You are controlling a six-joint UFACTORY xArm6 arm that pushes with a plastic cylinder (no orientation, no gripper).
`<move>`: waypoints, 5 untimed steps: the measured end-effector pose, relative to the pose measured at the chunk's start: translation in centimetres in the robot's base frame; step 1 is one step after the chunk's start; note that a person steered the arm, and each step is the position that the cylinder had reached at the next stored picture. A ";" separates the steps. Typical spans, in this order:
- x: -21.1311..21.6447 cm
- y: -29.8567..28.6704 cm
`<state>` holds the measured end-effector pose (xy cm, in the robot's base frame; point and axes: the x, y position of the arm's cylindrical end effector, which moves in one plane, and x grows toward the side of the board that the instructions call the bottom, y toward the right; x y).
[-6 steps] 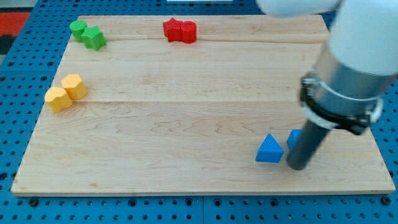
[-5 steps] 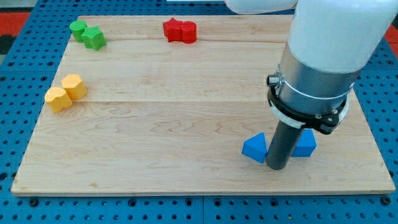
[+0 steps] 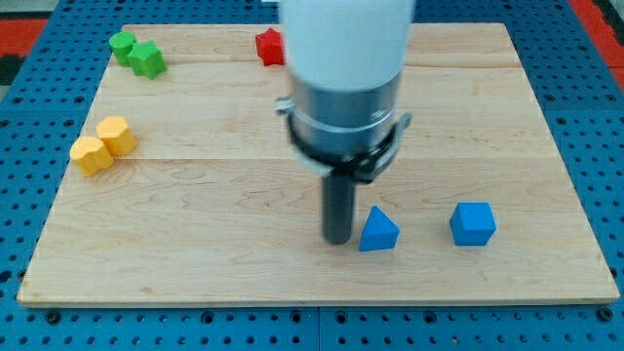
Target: Slide the blue triangle towards blue cube
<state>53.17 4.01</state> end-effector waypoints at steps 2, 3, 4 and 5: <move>2.3 -0.1; 3.3 -0.9; 3.3 6.7; 3.3 6.0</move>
